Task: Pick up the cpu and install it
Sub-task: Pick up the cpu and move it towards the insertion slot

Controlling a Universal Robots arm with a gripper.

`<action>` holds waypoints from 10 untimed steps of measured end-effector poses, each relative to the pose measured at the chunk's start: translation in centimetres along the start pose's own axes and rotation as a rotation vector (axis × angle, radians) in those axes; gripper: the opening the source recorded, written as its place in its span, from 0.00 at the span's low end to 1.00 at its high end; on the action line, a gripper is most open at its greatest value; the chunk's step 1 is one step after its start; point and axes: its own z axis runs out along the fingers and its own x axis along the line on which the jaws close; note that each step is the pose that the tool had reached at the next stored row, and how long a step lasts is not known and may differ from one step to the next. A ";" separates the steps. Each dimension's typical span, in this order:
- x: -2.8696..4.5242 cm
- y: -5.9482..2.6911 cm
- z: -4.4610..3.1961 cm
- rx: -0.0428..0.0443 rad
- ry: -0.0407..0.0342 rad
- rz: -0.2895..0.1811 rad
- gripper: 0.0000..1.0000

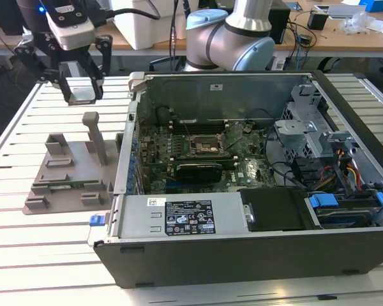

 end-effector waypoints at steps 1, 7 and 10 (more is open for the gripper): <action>-0.46 -0.03 0.01 0.0000 0.0000 0.000 0.55; -3.41 -0.25 0.08 0.0000 0.0000 0.000 0.55; -7.12 -0.53 0.17 0.0001 0.0001 0.000 0.55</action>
